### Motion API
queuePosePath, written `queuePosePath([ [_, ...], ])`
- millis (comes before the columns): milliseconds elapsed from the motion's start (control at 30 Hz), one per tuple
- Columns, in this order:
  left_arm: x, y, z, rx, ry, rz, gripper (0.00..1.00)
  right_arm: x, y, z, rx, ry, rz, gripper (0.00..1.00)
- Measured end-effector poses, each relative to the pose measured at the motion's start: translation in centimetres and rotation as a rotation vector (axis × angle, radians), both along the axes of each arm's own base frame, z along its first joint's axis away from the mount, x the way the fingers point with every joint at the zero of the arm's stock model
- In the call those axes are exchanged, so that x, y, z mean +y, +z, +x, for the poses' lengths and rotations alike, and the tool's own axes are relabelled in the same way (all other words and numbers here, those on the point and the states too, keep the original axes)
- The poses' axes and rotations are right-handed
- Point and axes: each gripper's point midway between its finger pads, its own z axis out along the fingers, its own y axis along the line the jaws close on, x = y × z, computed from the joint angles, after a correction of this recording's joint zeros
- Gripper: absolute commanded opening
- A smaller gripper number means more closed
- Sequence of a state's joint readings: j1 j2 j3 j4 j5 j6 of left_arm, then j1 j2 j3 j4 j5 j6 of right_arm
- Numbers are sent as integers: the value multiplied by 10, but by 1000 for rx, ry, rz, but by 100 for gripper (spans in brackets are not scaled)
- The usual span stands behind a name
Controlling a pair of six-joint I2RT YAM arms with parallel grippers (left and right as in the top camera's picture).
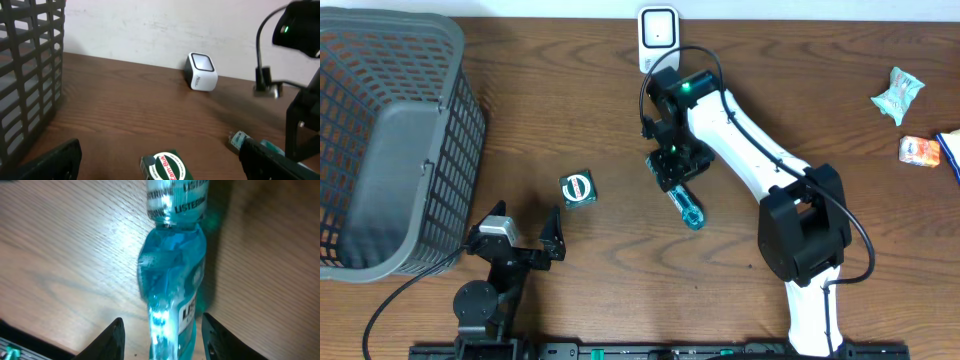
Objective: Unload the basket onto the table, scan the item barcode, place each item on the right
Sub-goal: 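Lift the Listerine bottle and turn it sideways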
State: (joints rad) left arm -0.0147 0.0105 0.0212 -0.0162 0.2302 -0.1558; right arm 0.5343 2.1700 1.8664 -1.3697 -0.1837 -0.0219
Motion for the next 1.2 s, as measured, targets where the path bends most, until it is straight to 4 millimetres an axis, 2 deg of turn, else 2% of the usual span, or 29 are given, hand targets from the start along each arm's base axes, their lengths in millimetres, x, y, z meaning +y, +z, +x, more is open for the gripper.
queuePosePath([
  [100,0,0,0,-1,0,0,98,0,17,0,-19,-12,9,48],
  [133,0,0,0,0,0,0,98,-1,25,-1,-30,-14,15,52],
  [167,0,0,0,-1,0,0,98,-2,34,-3,-43,-17,23,57],
  [233,0,0,0,0,0,0,98,-3,60,-4,-100,-22,57,75],
  [267,0,0,0,0,0,0,98,-3,76,-4,-142,-23,78,79],
  [400,0,0,0,-1,0,0,98,-13,141,-4,-385,-55,153,80],
  [467,0,0,0,0,0,0,98,-19,160,-5,-517,-93,179,81],
  [500,0,0,0,-1,0,0,98,-22,163,-7,-574,-111,193,88],
  [533,0,0,0,0,0,0,98,-24,161,-10,-629,-130,209,99],
  [600,0,1,0,-2,0,0,98,-23,148,-10,-713,-150,242,99],
  [767,0,0,0,0,0,0,98,-28,54,-28,-710,-152,226,99],
  [867,0,0,0,0,0,0,98,-35,16,-37,-705,-146,211,99],
  [1000,0,0,0,1,0,0,98,-40,-12,-43,-679,-125,186,98],
  [1200,0,0,0,1,0,0,98,-36,-35,-43,-643,-65,166,82],
])
